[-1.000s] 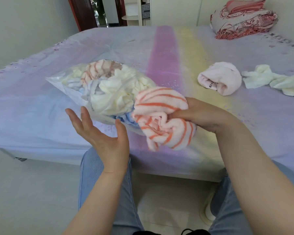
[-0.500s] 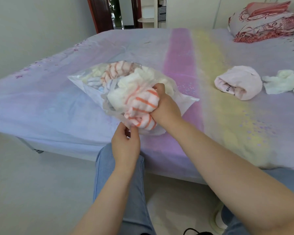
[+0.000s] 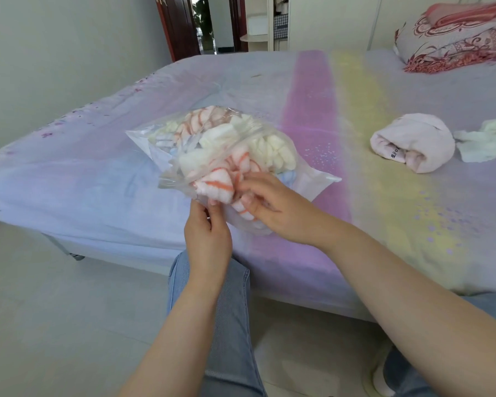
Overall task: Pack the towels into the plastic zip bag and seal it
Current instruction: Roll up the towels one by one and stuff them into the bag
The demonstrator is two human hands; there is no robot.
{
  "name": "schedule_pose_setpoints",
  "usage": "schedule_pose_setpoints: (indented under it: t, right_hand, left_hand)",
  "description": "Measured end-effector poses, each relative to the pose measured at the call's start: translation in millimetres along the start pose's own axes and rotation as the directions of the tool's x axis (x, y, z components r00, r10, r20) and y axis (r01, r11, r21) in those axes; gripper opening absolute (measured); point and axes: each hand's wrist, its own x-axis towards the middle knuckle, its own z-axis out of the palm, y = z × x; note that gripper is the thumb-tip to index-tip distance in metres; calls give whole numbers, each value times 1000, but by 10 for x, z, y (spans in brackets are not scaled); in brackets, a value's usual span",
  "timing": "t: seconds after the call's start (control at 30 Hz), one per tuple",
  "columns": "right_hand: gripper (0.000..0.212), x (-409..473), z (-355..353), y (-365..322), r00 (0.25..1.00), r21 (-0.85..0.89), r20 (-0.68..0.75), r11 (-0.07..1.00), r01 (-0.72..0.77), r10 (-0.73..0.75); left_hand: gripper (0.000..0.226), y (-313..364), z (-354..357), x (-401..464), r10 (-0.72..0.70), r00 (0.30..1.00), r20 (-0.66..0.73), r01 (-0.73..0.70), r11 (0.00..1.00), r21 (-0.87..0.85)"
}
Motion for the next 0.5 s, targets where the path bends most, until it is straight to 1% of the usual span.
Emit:
schedule_pose_setpoints:
  t: [0.03,0.07,0.13,0.17,0.23,0.27,0.33,0.37,0.43,0.5]
  right_hand:
    - [44,-15,2,-27,995,-9,88,999,-53,54]
    - [46,-15,-18,-91,976,15,158,988,-151,147]
    - [48,46,-32,-124,919,77,249,939,-334,306]
    - [53,113,-22,-141,892,90,284,917,-389,351]
    - [64,315,31,-150,872,50,315,911,-408,374]
    - [64,432,80,-129,866,16,318,911,-412,386]
    - [54,694,205,-40,837,2,338,889,-458,431]
    - [53,843,284,53,820,-24,353,880,-474,451]
    - [60,1090,421,190,786,-123,385,871,-476,484]
    - [60,1252,471,273,752,-205,418,860,-468,509]
  left_hand:
    - [17,5,-4,-3,-1,1000,-6,1,1000,0]
    - [19,13,-10,-2,-9,1000,-15,9,1000,-4]
    - [24,27,-36,-3,-5,1000,-21,5,1000,-3]
    - [27,35,-48,-8,15,1000,-19,-15,1000,3]
    - [28,54,-60,-22,68,998,-1,-68,998,1]
    - [25,60,-60,-23,81,997,11,-81,997,-9]
    - [24,72,-65,-11,80,997,24,-79,996,-37]
    - [23,71,-75,2,74,997,20,-73,996,-49]
    - [22,87,-111,28,67,998,6,-67,996,-61]
    - [24,96,-148,44,67,998,-7,-68,996,-61]
